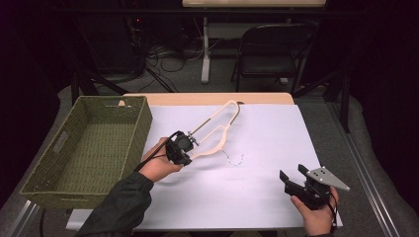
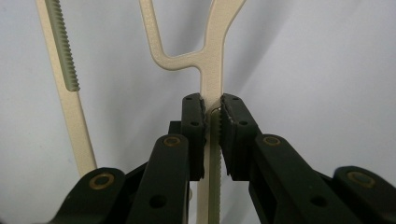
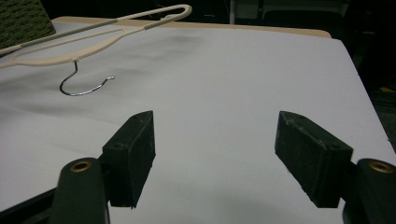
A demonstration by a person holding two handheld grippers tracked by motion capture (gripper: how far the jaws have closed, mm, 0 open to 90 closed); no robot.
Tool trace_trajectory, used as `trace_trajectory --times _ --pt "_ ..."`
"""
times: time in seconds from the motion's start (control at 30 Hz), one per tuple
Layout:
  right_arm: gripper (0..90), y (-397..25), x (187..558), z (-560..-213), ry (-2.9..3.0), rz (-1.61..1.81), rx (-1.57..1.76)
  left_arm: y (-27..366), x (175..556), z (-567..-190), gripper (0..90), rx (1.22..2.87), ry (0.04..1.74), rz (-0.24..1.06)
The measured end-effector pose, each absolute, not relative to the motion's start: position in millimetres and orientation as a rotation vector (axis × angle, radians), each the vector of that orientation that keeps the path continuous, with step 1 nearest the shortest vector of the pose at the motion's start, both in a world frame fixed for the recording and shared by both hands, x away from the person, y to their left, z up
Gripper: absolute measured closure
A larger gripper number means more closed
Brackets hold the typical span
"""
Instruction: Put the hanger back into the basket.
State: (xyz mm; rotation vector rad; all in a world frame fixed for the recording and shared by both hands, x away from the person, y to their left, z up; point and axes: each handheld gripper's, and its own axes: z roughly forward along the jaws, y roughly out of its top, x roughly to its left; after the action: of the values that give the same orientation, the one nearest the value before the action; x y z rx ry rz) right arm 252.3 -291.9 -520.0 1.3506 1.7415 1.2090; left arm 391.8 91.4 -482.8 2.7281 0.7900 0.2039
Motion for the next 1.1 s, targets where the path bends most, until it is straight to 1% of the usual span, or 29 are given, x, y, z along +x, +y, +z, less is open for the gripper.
trace_trajectory --times 0.2,0.23,0.47,0.5,0.63,0.77,0.87,0.97,1.1 --pt "28.7 -291.8 252.2 -520.0 1.742 1.208 1.352 91.8 389.6 -475.1 80.6 2.702 0.823 0.183" --pt "28.7 -291.8 252.2 -520.0 1.742 1.208 1.352 91.8 388.5 -473.2 80.6 2.693 0.824 0.197" --pt "28.7 -292.3 251.4 -519.7 1.741 1.208 1.352 95.5 382.2 -455.5 80.5 2.601 0.892 0.141" --pt "28.7 -292.3 251.4 -519.7 1.741 1.208 1.352 96.2 381.4 -452.8 80.5 2.589 0.892 0.148" --pt "28.7 -292.6 250.7 -519.4 1.746 1.206 1.359 103.2 379.5 -438.5 80.6 2.514 0.932 0.111" --pt "28.7 -292.4 250.3 -519.4 1.739 1.212 1.361 111.0 376.9 -426.2 80.5 2.473 0.947 0.118" --pt "28.7 -292.9 250.7 -520.0 1.729 1.217 1.36 119.1 375.0 -417.1 80.5 2.44 0.97 0.099" --pt "28.7 -293.4 250.4 -519.9 1.733 1.218 1.368 126.0 374.4 -411.3 80.5 2.415 0.994 0.121" --pt "28.7 -293.1 250.4 -520.3 1.736 1.223 1.374 135.5 374.1 -404.0 80.5 2.396 1.027 0.116"
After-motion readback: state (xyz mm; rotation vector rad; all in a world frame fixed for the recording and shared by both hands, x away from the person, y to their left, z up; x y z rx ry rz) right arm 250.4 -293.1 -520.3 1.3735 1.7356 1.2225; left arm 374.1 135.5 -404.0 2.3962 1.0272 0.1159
